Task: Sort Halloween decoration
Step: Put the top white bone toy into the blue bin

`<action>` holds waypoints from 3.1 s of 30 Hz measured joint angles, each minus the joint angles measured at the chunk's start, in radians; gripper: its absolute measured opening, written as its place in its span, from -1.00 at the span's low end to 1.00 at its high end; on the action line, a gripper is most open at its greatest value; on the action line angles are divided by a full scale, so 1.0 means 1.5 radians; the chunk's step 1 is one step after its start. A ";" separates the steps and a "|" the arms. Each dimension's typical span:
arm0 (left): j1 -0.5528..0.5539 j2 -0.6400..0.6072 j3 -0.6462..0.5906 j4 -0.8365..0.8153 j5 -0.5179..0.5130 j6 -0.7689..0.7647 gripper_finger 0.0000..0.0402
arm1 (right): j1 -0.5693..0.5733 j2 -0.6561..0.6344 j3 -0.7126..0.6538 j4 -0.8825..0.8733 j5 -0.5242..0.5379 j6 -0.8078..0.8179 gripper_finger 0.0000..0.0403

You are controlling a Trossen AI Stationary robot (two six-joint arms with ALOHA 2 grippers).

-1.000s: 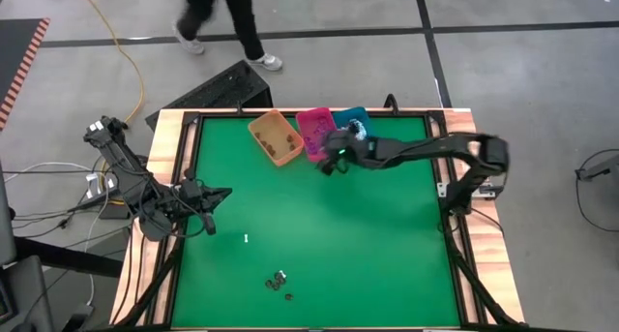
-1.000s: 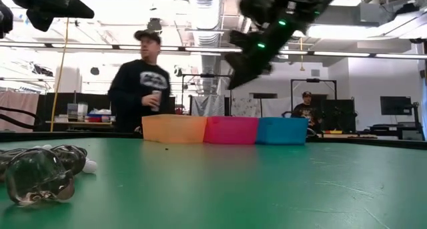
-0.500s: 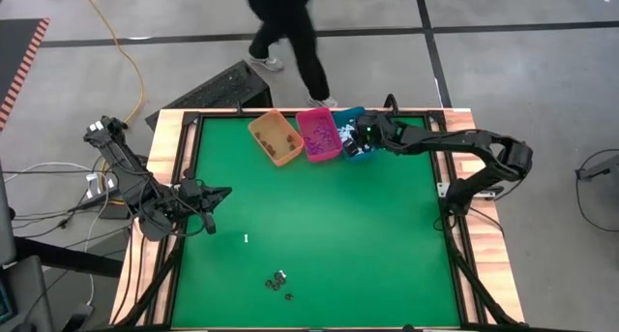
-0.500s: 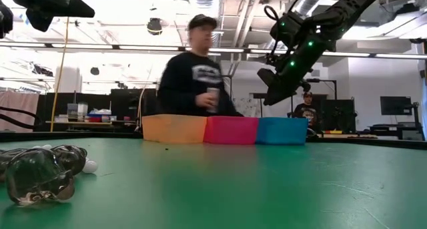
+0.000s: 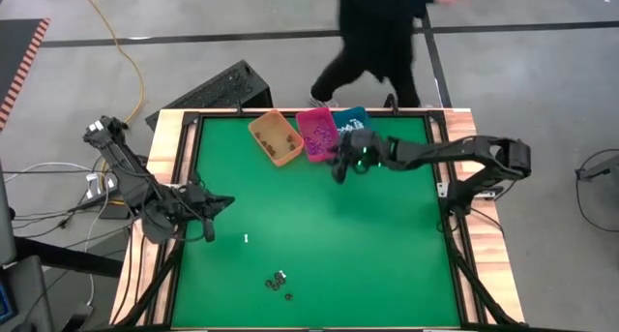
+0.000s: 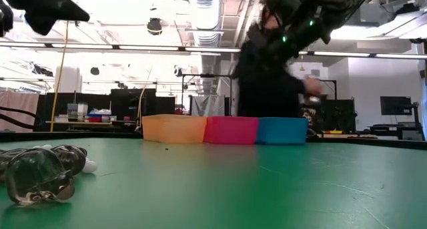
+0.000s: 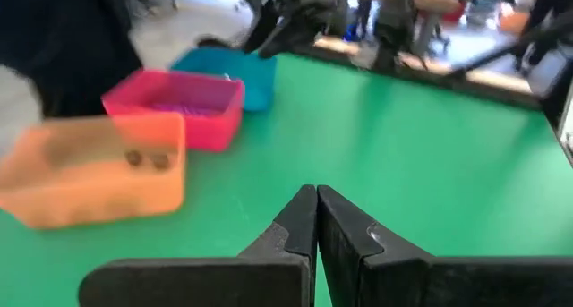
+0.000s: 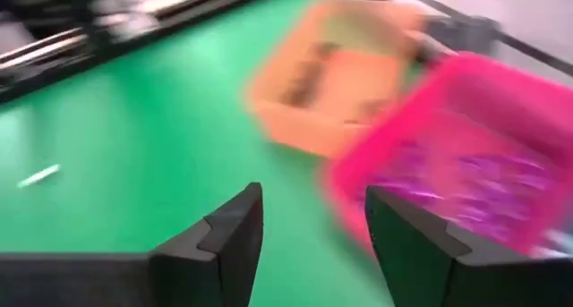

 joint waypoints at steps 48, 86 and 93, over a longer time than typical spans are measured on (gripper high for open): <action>0.006 0.700 0.172 0.134 0.005 -0.314 -1.00 | 0.223 0.006 0.000 0.147 0.019 -0.048 -0.27; -0.048 0.377 0.172 -0.312 0.054 -0.431 -1.00 | 0.315 0.691 0.631 0.114 -0.033 -0.137 0.25; -0.048 0.377 0.172 -0.320 0.039 -0.430 -1.00 | 0.301 0.709 0.634 0.091 -0.033 -0.125 0.18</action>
